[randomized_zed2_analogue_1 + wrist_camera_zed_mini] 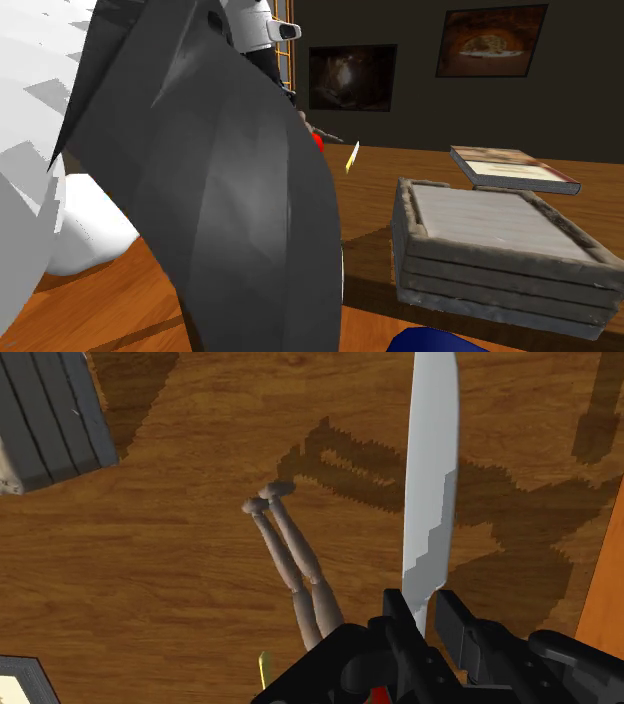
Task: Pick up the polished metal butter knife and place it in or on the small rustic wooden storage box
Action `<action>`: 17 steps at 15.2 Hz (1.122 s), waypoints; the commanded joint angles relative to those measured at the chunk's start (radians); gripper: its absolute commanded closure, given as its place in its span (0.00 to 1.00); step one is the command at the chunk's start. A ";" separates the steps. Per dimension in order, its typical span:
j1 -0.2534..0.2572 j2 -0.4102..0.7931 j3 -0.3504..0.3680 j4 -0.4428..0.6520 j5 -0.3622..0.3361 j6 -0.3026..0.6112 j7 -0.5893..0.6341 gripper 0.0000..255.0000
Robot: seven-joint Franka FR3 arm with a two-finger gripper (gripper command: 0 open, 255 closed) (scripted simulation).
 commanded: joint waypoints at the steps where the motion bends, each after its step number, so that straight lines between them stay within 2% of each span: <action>1: 0.022 0.029 -0.004 0.077 -0.016 -0.049 -0.008 1.00; 5: 0.111 0.140 -0.025 0.326 -0.075 -0.180 -0.036 1.00; 6: 0.038 0.059 -0.010 0.186 -0.033 -0.121 -0.039 1.00; 9: -0.106 -0.084 0.008 -0.036 0.048 -0.029 -0.085 1.00; 13: -0.231 -0.218 -0.017 -0.213 0.139 0.044 -0.179 1.00; 17: -0.321 -0.316 -0.059 -0.332 0.211 0.090 -0.285 1.00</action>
